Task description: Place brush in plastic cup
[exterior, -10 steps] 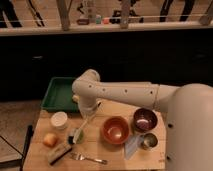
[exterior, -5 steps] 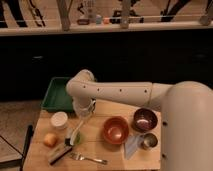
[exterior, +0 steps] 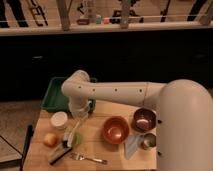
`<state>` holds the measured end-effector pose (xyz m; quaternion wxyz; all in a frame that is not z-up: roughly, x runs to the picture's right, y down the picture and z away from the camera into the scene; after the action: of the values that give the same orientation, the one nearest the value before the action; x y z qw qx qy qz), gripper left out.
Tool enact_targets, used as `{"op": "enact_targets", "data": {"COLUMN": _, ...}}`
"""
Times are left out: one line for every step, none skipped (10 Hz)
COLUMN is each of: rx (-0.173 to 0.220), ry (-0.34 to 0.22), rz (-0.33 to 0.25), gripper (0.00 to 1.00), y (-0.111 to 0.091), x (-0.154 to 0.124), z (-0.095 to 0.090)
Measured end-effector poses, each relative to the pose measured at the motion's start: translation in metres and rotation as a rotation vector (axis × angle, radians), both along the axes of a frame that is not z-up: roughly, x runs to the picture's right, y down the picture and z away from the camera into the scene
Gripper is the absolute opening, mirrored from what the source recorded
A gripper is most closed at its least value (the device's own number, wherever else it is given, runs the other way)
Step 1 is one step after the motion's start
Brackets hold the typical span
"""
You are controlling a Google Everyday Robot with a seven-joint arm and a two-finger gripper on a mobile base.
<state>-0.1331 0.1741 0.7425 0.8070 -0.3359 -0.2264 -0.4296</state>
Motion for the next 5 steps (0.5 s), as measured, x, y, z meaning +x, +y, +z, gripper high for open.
{"op": "enact_targets", "data": {"rx": 0.007, "ry": 0.004, "rz": 0.007, "gripper": 0.0, "y": -0.005, "x": 0.003, "z": -0.002}}
{"op": "enact_targets", "data": {"rx": 0.011, "ry": 0.005, "rz": 0.009, "gripper": 0.0, "y": -0.009, "x": 0.006, "z": -0.005}}
{"op": "enact_targets", "data": {"rx": 0.013, "ry": 0.002, "rz": 0.009, "gripper": 0.0, "y": -0.012, "x": 0.005, "z": -0.007}}
{"op": "enact_targets", "data": {"rx": 0.015, "ry": -0.001, "rz": 0.007, "gripper": 0.0, "y": -0.014, "x": 0.005, "z": -0.009}}
{"op": "enact_targets", "data": {"rx": 0.016, "ry": -0.002, "rz": 0.007, "gripper": 0.0, "y": -0.016, "x": 0.006, "z": -0.01}}
